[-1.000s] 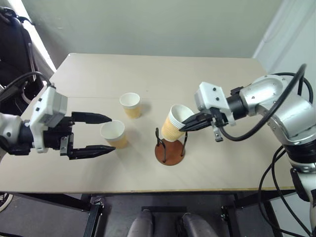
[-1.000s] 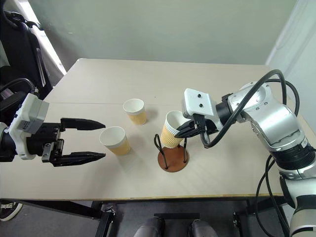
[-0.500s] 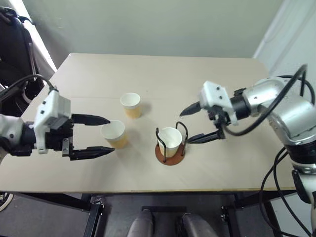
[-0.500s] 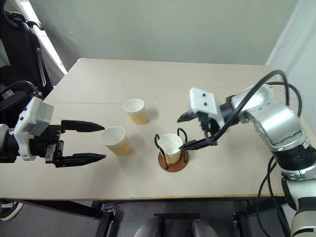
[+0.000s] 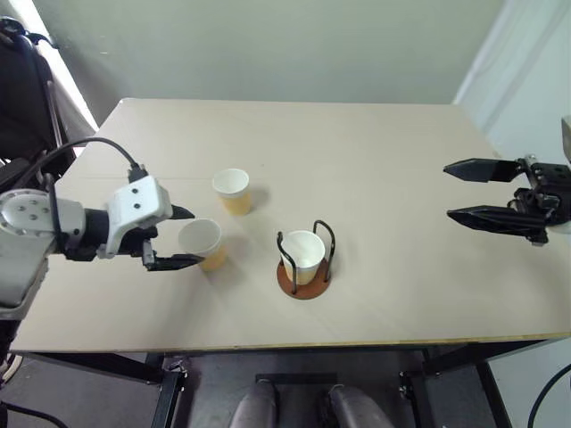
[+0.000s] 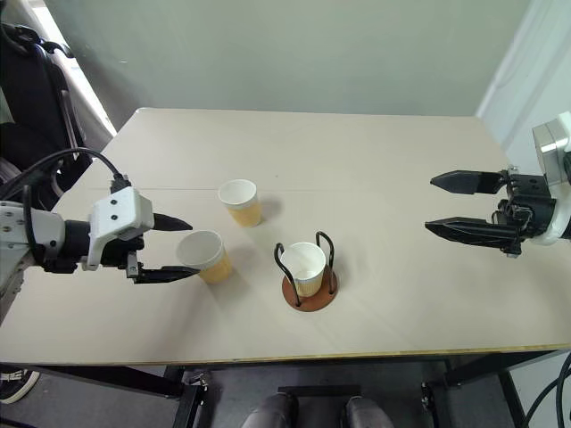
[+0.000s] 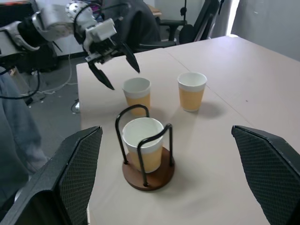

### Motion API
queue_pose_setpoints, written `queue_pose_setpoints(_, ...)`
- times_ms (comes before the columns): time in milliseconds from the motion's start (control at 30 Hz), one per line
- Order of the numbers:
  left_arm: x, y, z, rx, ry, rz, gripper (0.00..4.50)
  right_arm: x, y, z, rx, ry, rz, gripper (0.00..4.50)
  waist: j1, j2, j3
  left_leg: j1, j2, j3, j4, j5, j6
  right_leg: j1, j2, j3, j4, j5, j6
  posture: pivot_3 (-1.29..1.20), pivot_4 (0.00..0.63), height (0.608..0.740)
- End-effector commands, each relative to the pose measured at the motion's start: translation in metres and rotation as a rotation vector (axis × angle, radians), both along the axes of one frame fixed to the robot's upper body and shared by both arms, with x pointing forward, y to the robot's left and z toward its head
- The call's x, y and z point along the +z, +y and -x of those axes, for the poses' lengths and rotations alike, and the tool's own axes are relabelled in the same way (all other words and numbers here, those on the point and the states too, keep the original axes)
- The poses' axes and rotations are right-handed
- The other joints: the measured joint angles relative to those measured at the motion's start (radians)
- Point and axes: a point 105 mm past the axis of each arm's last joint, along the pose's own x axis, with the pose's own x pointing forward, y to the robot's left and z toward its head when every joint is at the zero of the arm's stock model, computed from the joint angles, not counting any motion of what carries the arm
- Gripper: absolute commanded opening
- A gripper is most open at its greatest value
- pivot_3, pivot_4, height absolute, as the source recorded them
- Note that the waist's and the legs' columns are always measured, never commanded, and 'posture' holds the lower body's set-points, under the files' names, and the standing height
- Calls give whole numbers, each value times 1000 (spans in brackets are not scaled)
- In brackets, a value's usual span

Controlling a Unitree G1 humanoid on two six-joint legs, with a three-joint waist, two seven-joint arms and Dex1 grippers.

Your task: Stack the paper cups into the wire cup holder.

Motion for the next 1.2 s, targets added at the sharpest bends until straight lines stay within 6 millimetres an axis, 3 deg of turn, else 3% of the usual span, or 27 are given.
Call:
queue_pose_setpoints(33,4,3,0,-8,-3,-36,4500,12,-2,10,-15,-60,-9,4478,1,0,0,-1,0,0,0,0,1,0,0,0,0,0,1,0,150,740)
queue_pose_setpoints(267,-11,4,-20,6,-36,-148,4500,9,-4,10,-52,-55,-4,4478,7,0,0,-1,-1,-2,2,0,3,1,-1,0,-2,0,2,0,150,740)
queue_pose_setpoints(367,-15,-6,-29,-25,-45,-148,3661,5,-5,9,-67,-44,5,4500,9,0,0,-2,-2,-2,2,0,4,2,-1,0,-2,1,3,0,150,740)
queue_pose_setpoints(467,-17,-14,-34,-55,-40,-137,2450,5,-7,8,-78,-44,9,4500,9,0,0,-2,-2,-2,4,0,4,2,-1,0,-2,1,4,0,150,740)
queue_pose_setpoints(500,-18,-18,-34,-66,-34,-123,2257,5,-7,8,-82,-44,11,4500,9,0,0,-2,-2,-2,4,0,4,2,-1,0,-2,1,4,0,150,740)
queue_pose_setpoints(700,-20,-22,-30,-102,1,-105,56,3,-12,10,-112,-42,30,4500,9,0,0,-2,-2,-2,4,0,4,3,-1,0,-2,1,6,0,150,740)
queue_pose_setpoints(900,-12,-24,-27,-125,5,-93,56,3,-14,10,-125,-50,40,4500,9,0,0,-2,-3,-2,6,0,5,4,-1,0,-2,1,7,0,150,740)
queue_pose_setpoints(1033,4,-30,-26,-160,-15,-30,56,6,-14,13,-117,-60,46,4500,9,0,0,-2,-3,-2,7,0,5,4,-1,1,-2,1,8,0,150,740)
queue_pose_setpoints(1200,76,-75,-15,-381,-85,226,56,6,-15,26,-56,-67,80,4500,26,-1,0,-5,-4,-4,10,1,7,4,-1,0,-2,0,9,0,150,740)
